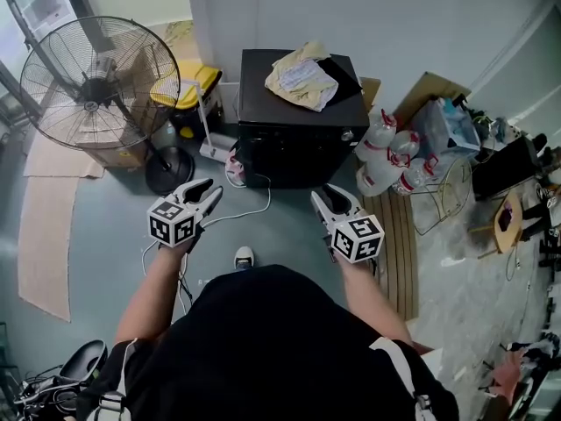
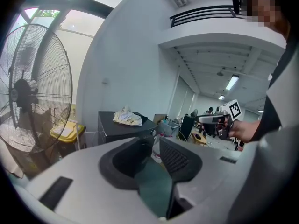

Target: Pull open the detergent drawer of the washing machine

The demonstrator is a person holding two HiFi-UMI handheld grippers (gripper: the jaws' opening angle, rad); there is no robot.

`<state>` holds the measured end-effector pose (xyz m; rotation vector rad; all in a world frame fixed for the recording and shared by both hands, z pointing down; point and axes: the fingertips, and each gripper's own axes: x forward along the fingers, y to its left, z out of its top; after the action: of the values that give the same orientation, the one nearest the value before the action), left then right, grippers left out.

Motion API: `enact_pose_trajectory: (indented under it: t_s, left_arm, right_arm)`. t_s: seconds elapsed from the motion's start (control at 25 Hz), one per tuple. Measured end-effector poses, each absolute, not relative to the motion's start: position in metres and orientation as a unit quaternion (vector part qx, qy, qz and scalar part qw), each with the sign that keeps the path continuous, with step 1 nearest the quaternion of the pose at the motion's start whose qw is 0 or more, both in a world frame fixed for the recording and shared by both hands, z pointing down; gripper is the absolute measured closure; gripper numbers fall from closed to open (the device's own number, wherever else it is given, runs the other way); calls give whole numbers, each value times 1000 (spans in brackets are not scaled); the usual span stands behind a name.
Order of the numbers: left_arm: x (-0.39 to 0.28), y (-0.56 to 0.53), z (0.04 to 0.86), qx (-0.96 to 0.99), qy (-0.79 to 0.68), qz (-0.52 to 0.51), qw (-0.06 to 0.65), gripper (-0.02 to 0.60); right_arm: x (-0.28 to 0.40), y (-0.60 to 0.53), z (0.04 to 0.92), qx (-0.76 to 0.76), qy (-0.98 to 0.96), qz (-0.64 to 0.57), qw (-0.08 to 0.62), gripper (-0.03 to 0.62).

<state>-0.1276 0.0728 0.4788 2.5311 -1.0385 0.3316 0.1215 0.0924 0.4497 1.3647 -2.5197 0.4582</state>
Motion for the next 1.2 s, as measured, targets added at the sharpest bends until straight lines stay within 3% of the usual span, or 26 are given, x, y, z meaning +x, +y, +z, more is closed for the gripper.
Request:
enact_pose_trajectory:
  t_s: [1.2]
  left_arm:
    - [-140, -20, 501, 905, -345, 135, 210, 446]
  right_arm:
    - [110, 15, 473, 484, -845, 180, 136, 445]
